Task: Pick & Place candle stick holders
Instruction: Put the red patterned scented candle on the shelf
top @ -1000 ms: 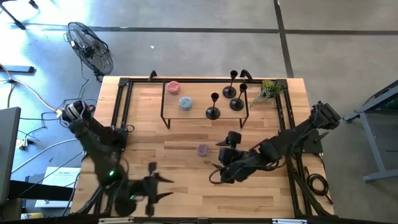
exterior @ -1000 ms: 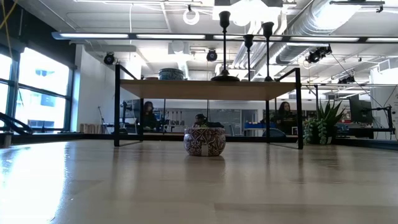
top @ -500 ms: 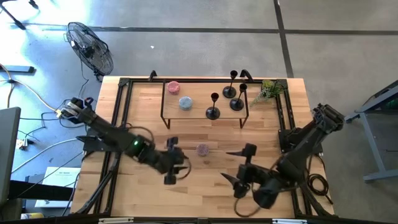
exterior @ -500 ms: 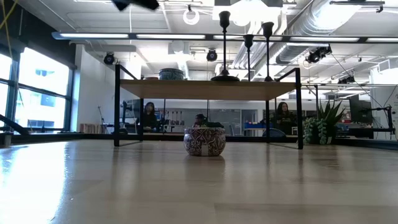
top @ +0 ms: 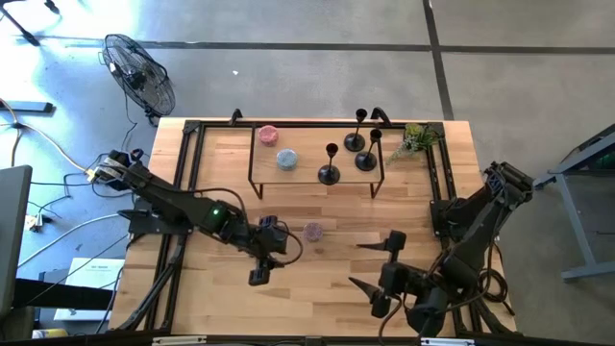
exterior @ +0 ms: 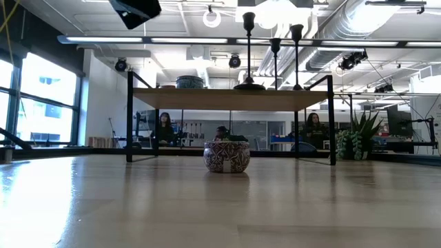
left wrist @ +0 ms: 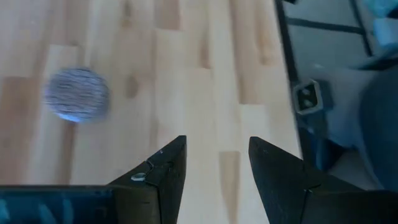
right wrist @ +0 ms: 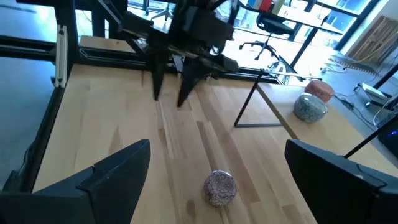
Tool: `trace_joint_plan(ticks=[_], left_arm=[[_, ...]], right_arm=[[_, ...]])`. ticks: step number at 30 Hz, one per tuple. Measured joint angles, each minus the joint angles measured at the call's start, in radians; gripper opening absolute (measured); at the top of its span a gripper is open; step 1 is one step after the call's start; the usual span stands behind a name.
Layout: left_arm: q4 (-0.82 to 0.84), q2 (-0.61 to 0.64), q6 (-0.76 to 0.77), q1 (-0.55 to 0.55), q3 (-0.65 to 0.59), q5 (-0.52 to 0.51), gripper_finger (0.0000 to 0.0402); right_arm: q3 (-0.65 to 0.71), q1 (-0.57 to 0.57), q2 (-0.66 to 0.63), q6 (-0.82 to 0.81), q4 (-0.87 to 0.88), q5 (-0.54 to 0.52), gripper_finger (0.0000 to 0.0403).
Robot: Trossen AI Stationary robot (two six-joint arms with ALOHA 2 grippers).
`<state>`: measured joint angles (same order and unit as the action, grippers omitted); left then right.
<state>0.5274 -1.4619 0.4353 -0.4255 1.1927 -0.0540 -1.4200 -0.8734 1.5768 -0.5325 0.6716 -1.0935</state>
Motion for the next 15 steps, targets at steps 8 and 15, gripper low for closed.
trace_joint_plan(ticks=[8,15], left_arm=[[-0.037,-0.012,-0.009,0.001,0.0,-0.117,0.0172],[-0.087,-0.012,-0.031,0.0,0.0,-0.192,0.0172]], right_arm=[[0.0,0.0,0.0,-0.021,0.0,0.002,0.0365],[0.0,0.001,0.0,-0.022,0.0,0.003,0.0365]])
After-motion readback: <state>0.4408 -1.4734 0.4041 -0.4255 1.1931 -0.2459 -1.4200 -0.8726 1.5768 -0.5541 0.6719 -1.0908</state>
